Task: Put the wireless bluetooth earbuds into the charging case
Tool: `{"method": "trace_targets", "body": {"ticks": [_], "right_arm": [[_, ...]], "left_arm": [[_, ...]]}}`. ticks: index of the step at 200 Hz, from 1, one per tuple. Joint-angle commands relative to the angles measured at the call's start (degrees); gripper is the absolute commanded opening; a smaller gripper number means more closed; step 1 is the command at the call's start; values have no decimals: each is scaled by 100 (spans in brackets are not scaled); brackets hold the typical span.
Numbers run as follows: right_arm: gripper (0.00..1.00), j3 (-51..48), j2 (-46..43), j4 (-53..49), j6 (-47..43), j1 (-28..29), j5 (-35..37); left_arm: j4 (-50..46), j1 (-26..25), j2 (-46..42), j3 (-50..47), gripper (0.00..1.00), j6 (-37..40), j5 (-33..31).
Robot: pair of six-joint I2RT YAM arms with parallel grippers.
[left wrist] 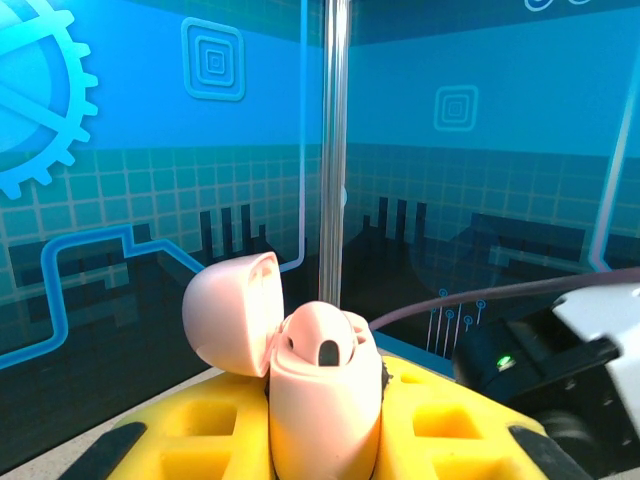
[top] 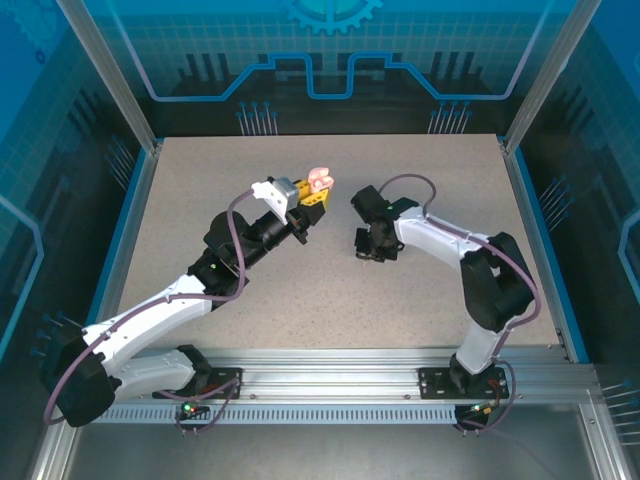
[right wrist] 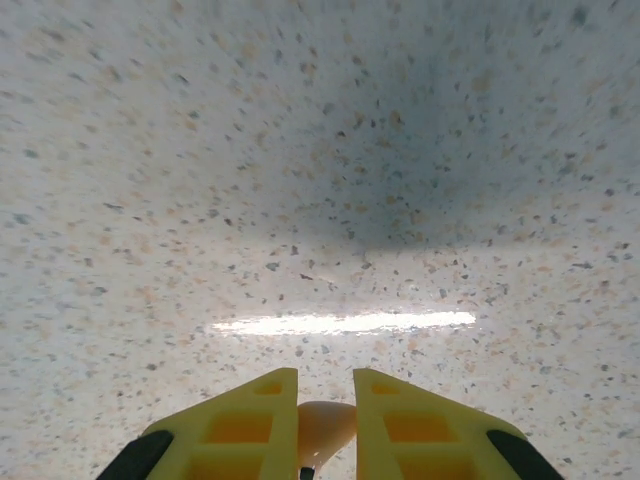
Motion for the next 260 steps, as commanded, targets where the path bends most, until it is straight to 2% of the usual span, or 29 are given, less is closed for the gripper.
{"method": "trace_targets", "body": {"ticks": [1, 54, 87, 140, 177, 260], "right_arm": [[16, 228, -662, 78, -241, 60, 228], [18, 1276, -1699, -68, -784, -18, 341], [19, 2066, -2065, -126, -1218, -44, 318], [19, 2721, -2520, 63, -1510, -28, 29], [20, 2852, -2514, 175, -1574, 137, -205], [20, 2699, -2329, 383, -1751, 865, -31]], "left_arm": [[182, -41, -38, 24, 0, 30, -16], [137, -41, -59, -28, 0, 239, 166], [78, -32, -50, -110, 0, 421, 456], [-57, -37, 67, -26, 0, 475, 696], [-73, -34, 248, 130, 0, 404, 878], [-98, -34, 401, 314, 0, 367, 954]]}}
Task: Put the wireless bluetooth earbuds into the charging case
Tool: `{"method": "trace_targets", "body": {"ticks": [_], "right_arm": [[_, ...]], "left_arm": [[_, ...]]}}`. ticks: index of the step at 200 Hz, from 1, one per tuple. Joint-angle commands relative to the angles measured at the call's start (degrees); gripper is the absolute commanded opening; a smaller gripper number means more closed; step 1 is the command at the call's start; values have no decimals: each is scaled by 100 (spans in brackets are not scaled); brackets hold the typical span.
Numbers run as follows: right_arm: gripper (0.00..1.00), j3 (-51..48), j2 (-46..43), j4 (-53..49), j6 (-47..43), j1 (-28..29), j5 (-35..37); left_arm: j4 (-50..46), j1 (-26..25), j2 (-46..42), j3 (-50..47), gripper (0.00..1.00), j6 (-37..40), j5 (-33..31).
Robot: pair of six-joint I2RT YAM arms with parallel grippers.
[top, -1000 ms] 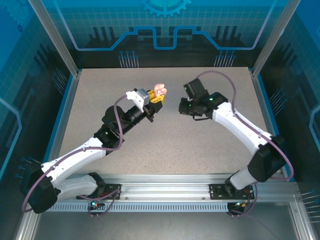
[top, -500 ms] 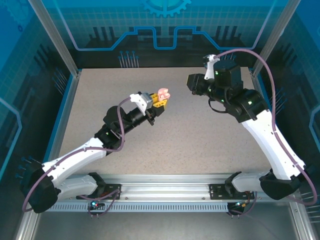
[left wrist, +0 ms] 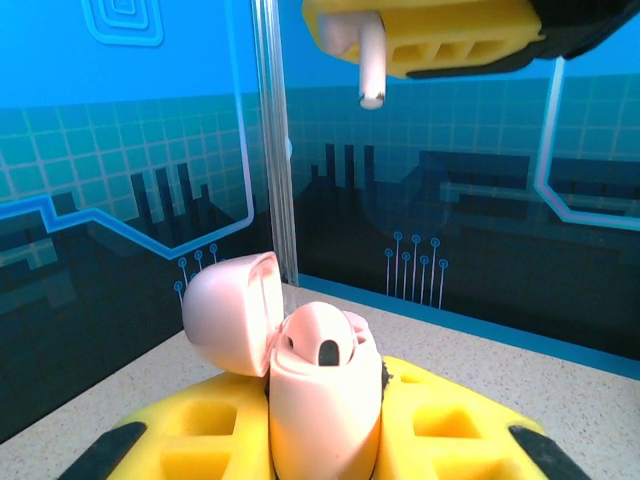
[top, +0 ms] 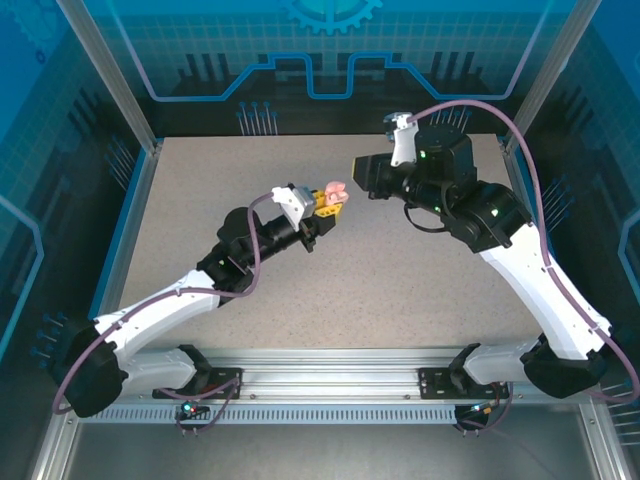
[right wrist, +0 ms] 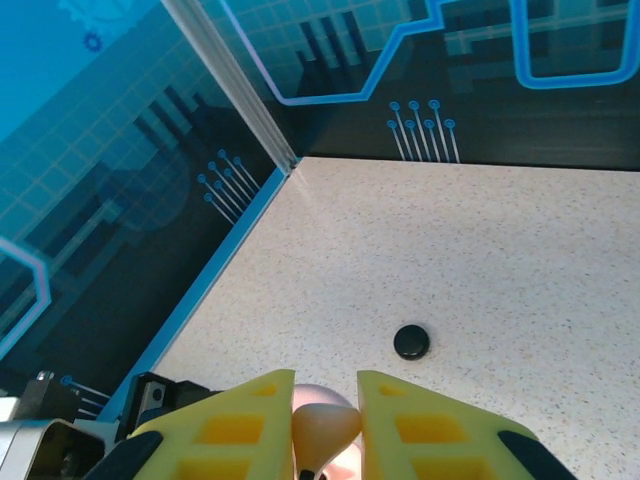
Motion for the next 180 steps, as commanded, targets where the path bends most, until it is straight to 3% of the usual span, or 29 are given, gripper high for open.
{"method": "trace_targets", "body": {"ticks": [1, 180], "right_arm": [[20, -44, 100, 154, -133, 157, 42], [19, -621, 204, 276, -53, 258, -34]], "left_arm": [[120, -33, 24, 247, 0, 2, 146], [144, -34, -16, 307, 0, 29, 58]]}}
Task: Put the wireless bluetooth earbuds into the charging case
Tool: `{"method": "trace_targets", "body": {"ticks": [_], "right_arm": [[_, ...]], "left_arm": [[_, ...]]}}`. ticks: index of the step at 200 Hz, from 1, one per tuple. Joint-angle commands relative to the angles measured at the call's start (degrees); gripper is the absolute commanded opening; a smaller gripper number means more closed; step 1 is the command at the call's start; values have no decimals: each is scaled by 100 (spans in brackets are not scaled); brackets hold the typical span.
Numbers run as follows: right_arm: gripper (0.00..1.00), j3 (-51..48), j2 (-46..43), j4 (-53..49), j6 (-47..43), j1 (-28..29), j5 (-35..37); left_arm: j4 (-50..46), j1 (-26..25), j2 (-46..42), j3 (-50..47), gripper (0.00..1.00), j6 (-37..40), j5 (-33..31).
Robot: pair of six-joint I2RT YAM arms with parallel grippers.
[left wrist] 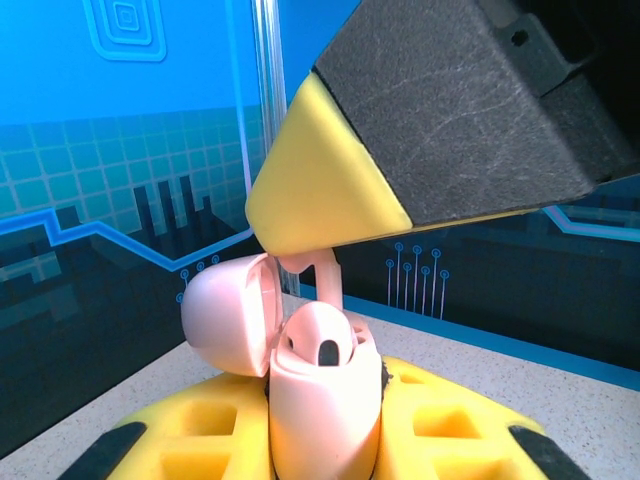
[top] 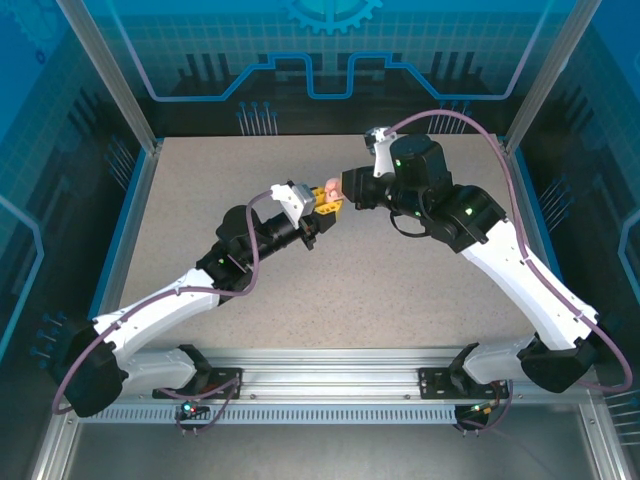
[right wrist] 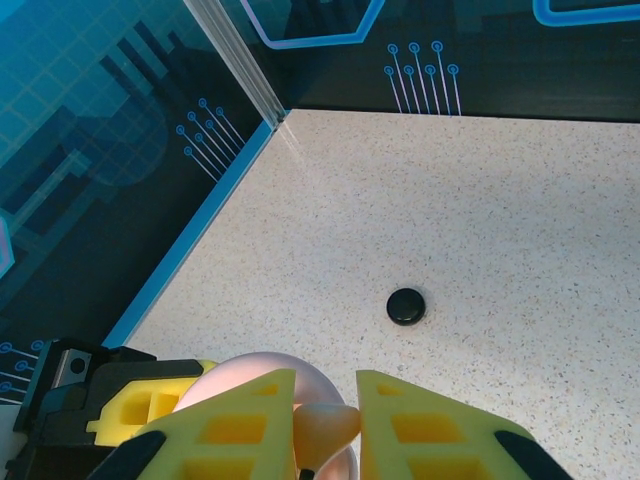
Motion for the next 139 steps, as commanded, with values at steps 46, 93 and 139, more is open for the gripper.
{"method": "trace_targets", "body": {"ticks": [46, 93, 139], "right_arm": [[18, -191, 63, 62, -250, 280, -110], [17, -274, 116, -17, -308, 430, 113], [24, -236, 152, -96, -258, 415, 185]], "left_arm": [[144, -37, -13, 240, 0, 37, 13], [134, -34, -16, 257, 0, 54, -1], [160, -34, -25, 240, 0, 37, -36]]}}
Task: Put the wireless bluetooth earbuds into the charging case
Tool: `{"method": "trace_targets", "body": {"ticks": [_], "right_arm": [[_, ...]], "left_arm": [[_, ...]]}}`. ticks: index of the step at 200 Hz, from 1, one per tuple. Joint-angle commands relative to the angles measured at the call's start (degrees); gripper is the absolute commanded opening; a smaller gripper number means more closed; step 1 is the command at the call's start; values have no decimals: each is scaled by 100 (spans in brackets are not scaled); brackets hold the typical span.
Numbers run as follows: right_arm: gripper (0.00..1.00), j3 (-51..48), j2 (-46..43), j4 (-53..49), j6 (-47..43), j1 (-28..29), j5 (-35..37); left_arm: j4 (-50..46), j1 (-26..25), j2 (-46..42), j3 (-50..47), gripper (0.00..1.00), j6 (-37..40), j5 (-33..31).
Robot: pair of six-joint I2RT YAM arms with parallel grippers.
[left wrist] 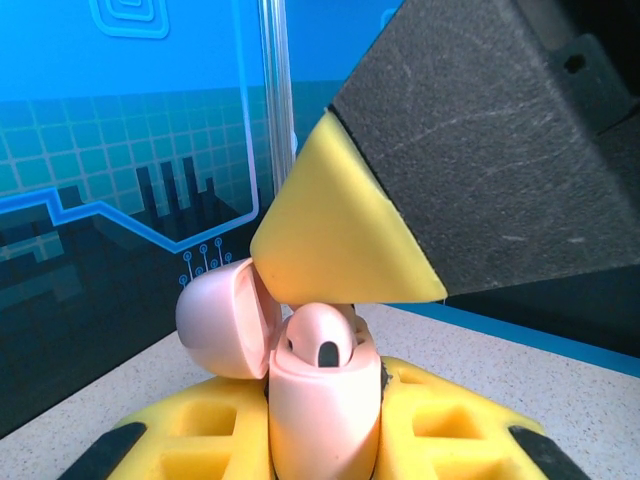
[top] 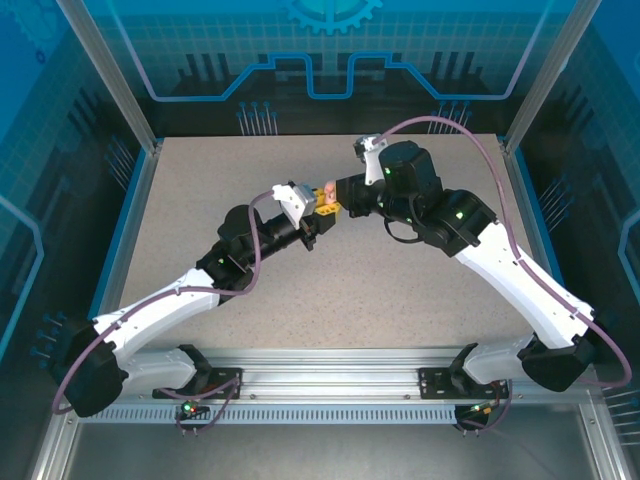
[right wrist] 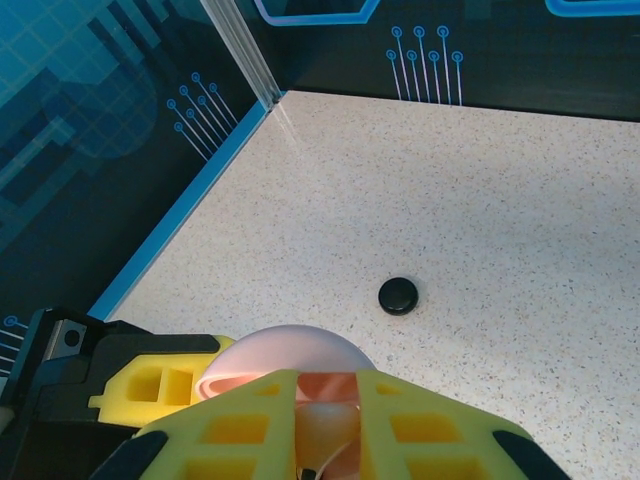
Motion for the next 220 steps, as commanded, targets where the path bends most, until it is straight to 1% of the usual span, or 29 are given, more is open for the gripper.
{"method": "trace_targets", "body": {"ticks": [1, 29, 43, 66, 82, 93, 110, 138, 173, 189, 205, 220], "right_arm": [[24, -43, 123, -146, -36, 155, -54], [31, 177, 120, -132, 78, 74, -65], [38, 325, 136, -98, 146, 5, -115], [54, 555, 114, 12, 264, -112, -127], [60, 654, 56, 78, 373, -245, -117], [60, 771, 96, 13, 477, -428, -210], [60, 1020, 317, -185, 568, -765, -600], [61, 1651, 998, -703, 427, -1073, -1033], [59, 2514, 1990, -1261, 198, -1110, -1282], [58, 2739, 2299, -1432, 121, -1100, -1387], [54, 2744, 2371, -1539, 49, -1052, -1447], [52, 2486, 2180, -1509, 1, -971, -1385]], "left_arm": [[354, -32, -27, 239, 0, 37, 27], [351, -39, -34, 211, 0, 11, 33], [361, -32, -27, 194, 0, -13, 36], [384, -32, -21, 167, 0, -50, 41], [394, -37, -27, 141, 0, -60, 36], [395, -31, -38, 121, 0, -81, 43], [388, -39, -51, 105, 0, -86, 54], [394, -39, -66, 70, 0, -151, 123], [458, -47, -16, 70, 0, -266, 184], [470, -40, -9, 92, 0, -304, 175], [459, -40, 9, 113, 0, -331, 126], [430, -42, 41, 139, 0, -337, 48]]}}
